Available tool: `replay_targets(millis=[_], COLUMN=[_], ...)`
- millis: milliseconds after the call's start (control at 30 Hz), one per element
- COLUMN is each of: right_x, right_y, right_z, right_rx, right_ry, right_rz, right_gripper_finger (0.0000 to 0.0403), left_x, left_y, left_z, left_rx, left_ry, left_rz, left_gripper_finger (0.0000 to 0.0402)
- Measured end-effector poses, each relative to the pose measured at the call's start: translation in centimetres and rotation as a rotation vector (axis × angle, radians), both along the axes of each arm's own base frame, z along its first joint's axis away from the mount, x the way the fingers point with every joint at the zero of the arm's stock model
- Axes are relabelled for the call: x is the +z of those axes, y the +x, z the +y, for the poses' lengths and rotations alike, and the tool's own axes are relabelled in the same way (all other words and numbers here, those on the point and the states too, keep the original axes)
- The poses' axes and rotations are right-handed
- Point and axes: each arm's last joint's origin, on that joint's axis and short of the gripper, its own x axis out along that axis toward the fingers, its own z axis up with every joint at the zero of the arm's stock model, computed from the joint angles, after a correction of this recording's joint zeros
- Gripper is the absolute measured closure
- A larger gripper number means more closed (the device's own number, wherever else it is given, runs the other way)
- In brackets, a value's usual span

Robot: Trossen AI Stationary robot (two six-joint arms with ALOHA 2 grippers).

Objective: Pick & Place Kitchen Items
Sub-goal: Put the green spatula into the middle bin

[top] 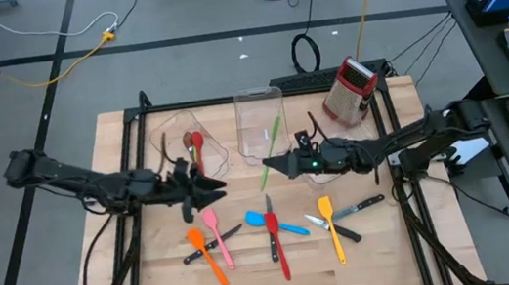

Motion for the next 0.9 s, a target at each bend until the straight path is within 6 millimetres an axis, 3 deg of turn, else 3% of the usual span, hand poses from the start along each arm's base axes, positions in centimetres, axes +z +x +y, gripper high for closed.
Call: replay_targets(millis=[467, 667, 900], right_x=[2.0, 2.2, 2.1], right_y=[-0.2, -0.2, -0.3], right_z=[0.4, 0.7, 0.8], right_rx=[0.175, 0.261, 0.283], right_ry=[-0.083, -0.064, -0.052], right_rz=[-0.17, -0.201, -0.193], right_gripper_finger=[0.0374, 0.0374, 0.0374], left_x=[3.6, 3.0, 2.7], left_y=[7.6, 10.3, 12.0], left_z=[-0.3, -0.6, -0.9], left_rx=[0.029, 0.041, 0.057], left_ry=[-0.027, -0.048, -0.077], left_rz=[0.12, 0.187, 0.216], left_gripper_finger=[0.022, 0.022, 0.022])
